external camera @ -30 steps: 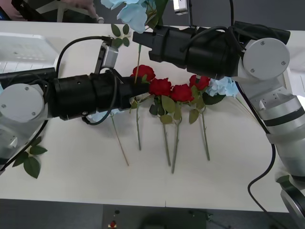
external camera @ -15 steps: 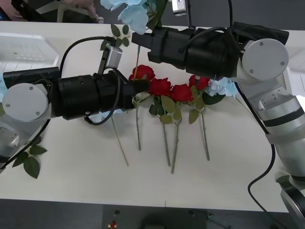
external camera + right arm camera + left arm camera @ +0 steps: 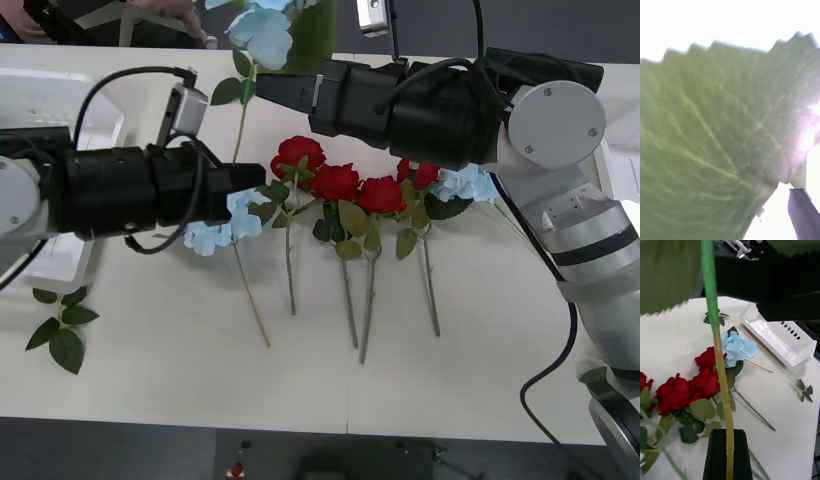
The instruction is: Put the red flowers into the right box and the blue flowers into the left box
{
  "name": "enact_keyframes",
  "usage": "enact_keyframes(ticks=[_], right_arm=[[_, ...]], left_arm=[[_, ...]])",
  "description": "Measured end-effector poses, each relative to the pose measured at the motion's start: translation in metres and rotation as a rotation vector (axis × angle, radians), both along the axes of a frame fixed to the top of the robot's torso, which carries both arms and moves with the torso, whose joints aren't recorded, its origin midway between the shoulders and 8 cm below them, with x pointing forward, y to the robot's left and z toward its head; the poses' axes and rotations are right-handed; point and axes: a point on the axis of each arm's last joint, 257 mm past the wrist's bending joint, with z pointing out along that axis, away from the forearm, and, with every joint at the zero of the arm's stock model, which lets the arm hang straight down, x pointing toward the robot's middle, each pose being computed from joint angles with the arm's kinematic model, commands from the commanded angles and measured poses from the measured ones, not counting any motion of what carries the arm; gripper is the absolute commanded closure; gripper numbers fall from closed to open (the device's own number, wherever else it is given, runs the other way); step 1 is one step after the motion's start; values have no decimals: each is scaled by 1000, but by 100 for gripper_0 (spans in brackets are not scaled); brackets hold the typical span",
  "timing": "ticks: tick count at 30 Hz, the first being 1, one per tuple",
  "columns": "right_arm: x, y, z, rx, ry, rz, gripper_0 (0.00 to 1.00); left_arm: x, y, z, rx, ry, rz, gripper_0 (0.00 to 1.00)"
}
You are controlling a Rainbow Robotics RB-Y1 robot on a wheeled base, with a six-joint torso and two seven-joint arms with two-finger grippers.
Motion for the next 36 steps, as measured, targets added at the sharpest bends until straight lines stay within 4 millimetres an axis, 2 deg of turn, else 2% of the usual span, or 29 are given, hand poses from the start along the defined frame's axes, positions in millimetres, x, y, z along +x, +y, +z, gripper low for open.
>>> enact_keyframes(ticks=[2,4,7,10,12,14,17,19,24,28,29,30,31,32,34,36], right_arm=[[0,0,0,0,0,1,0],[-3,0,-2,-6,7,12,0],[-12,-8,-16,-65,32,55,0],[-13,-32,-40,-180,44,65,0],[-15,-57,-61,-282,73,69,0],[-14,-90,-88,-406,140,44,0],[-8,-160,-136,-659,236,-48,0],[-3,-206,-158,-821,249,-108,0],[17,-285,-186,-1105,225,-258,0],[37,-303,-200,-1232,105,-309,0],[40,-307,-205,-1265,79,-316,0],[43,-310,-211,-1292,62,-325,0],[45,-314,-217,-1318,48,-332,0],[47,-316,-223,-1336,39,-337,0],[49,-320,-237,-1354,44,-340,0],[54,-321,-250,-1341,66,-351,0]], left_arm=[[4,27,7,22,6,30,100],[4,70,11,71,27,77,100],[-4,156,3,268,64,159,100],[-13,244,-1,508,93,239,100],[-8,297,6,621,78,322,100],[2,341,12,700,51,406,100],[16,392,13,790,17,509,100],[22,415,10,826,7,556,100],[21,470,-8,921,18,645,100],[17,486,-31,868,76,695,94],[16,487,-37,853,86,704,87],[17,489,-41,837,86,717,59],[19,489,-44,822,80,729,37],[21,490,-46,811,75,740,21],[22,491,-51,806,74,745,14],[20,490,-56,810,82,738,3]])
